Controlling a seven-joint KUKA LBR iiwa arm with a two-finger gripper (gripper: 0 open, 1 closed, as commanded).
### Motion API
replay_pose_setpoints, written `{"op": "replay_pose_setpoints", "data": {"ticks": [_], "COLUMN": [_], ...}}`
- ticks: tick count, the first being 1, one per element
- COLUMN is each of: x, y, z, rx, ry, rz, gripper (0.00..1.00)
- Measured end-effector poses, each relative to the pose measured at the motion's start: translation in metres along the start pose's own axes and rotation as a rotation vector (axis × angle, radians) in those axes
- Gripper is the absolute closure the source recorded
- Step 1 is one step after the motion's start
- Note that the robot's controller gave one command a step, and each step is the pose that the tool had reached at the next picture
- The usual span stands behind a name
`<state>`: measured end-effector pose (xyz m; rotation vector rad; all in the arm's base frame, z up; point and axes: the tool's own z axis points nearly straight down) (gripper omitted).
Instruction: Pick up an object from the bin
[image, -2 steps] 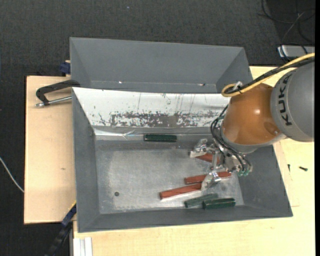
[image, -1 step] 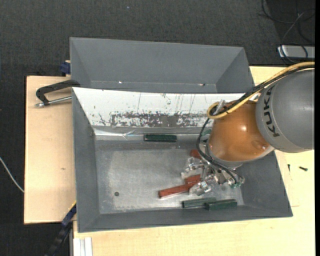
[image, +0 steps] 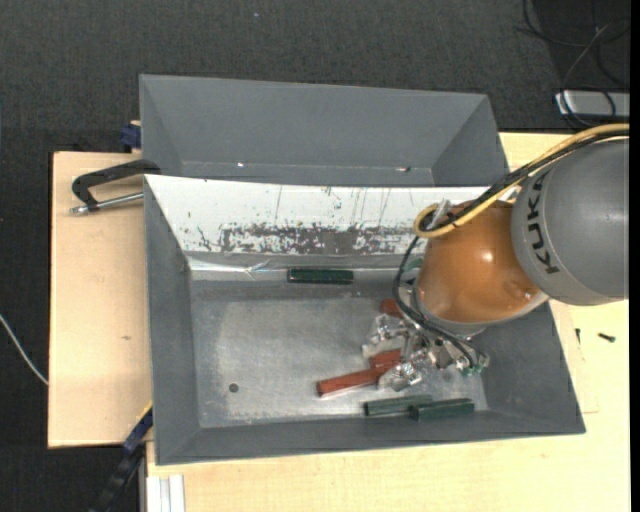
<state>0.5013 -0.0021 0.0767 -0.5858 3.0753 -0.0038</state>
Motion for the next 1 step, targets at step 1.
{"op": "replay_pose_setpoints", "data": {"ticks": [1], "x": [-0.0051], "y": [-0.0188], "z": [-0.1466], "rx": [-0.006], "ry": [0.005], "rz": [-0.386], "gripper": [1.0]}}
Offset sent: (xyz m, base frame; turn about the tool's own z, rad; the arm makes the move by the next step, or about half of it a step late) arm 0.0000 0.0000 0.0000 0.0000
